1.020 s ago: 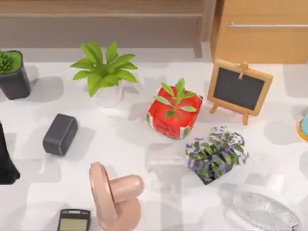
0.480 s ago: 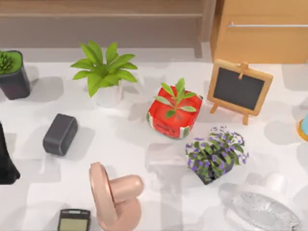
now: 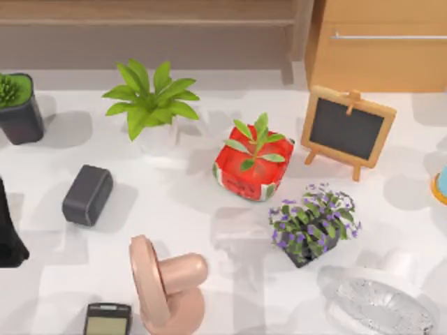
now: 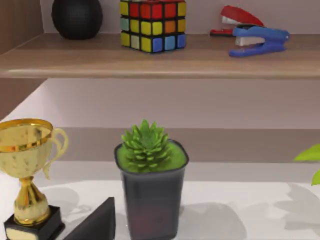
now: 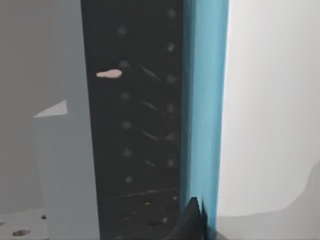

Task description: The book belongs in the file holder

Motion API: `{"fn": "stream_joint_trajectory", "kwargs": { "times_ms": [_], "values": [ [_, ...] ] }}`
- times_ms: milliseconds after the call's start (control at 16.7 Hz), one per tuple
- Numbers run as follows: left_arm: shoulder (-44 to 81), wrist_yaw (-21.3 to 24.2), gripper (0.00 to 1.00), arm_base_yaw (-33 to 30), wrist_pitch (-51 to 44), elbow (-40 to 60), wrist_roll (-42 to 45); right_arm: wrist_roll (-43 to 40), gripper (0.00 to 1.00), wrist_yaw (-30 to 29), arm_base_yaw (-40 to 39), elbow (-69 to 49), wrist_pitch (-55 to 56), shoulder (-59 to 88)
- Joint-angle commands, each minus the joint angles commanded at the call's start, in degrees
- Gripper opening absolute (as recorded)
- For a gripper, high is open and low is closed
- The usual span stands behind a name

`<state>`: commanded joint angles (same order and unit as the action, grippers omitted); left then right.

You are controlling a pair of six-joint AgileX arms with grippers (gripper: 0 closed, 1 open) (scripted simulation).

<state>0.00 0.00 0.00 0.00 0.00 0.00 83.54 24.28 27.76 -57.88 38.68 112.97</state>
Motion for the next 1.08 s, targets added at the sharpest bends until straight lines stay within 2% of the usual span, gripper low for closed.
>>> {"fn": "stream_joint_trajectory", "kwargs": {
  "times_ms": [720, 1080],
  "values": [
    [0.0, 0.0, 1.00, 0.0, 0.0, 0.0, 0.0, 0.0, 0.98, 0.0, 0.0, 0.0, 0.0, 0.0],
    [0.0, 0.0, 1.00, 0.0, 0.0, 0.0, 0.0, 0.0, 1.00, 0.0, 0.0, 0.0, 0.0, 0.0]
  ]
}}
